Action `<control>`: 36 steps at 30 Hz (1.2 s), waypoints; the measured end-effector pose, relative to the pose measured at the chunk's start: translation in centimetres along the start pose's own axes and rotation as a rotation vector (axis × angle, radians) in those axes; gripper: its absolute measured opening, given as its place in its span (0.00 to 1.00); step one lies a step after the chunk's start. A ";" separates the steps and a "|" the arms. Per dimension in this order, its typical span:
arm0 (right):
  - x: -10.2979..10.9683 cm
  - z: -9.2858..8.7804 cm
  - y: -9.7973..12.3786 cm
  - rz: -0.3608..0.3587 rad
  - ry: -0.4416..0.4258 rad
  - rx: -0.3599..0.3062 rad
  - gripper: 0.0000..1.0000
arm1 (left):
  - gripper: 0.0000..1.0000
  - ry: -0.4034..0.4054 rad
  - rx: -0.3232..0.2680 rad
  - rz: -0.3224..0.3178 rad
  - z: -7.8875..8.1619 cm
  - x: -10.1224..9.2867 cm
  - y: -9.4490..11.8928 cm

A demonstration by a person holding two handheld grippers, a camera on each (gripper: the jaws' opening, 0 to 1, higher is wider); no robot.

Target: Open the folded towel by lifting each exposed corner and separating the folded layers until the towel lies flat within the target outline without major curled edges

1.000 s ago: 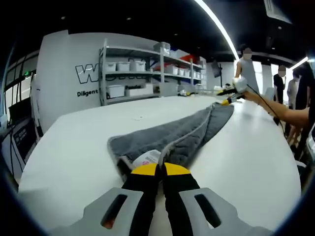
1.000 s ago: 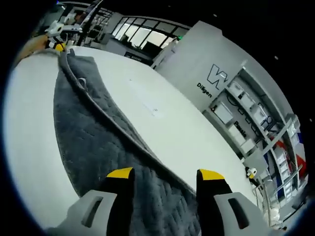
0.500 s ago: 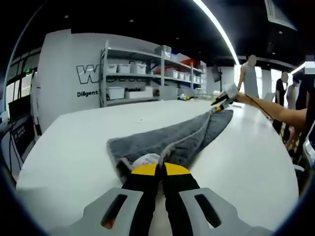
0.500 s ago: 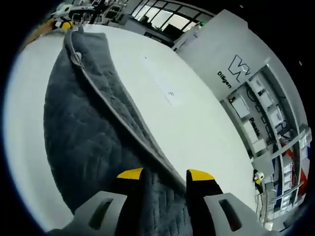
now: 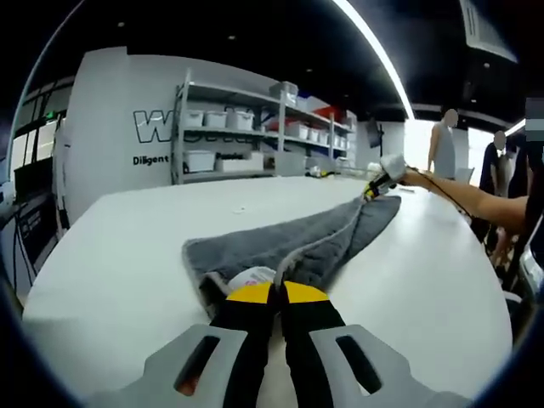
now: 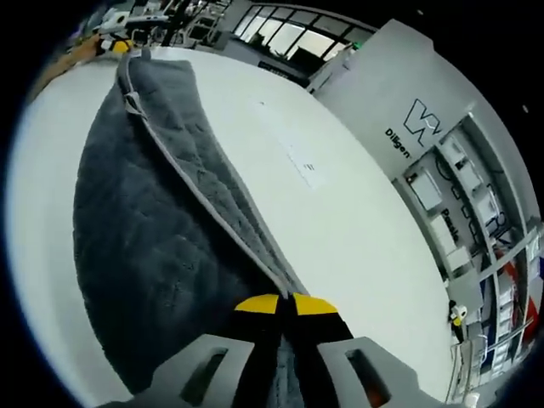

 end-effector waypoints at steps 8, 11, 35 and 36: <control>0.7 -0.2 1.3 -0.017 0.023 -0.006 0.00 | 0.03 -0.002 -0.003 0.010 0.2 0.3 0.1; 1.1 -0.6 1.9 -0.018 0.026 -0.021 0.00 | 0.03 -0.003 -0.003 0.014 0.1 0.1 0.1; 6.3 -2.3 9.3 0.023 0.126 -0.037 0.00 | 0.03 0.026 -0.061 0.004 1.7 -1.0 2.4; 6.6 -2.3 9.6 0.026 0.135 -0.036 0.00 | 0.03 0.025 -0.061 0.004 1.7 -1.1 2.4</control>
Point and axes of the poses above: the point that each gripper's makers call its tool centre point, and the gripper's own axes: y roughly backward along the fingers, x roughly to its left, z roughly out of its top, the point moved 8 cm from there along y, roughly backward along the fingers, and after that the axes turned 1 degree about x, right-handed, at the moved point
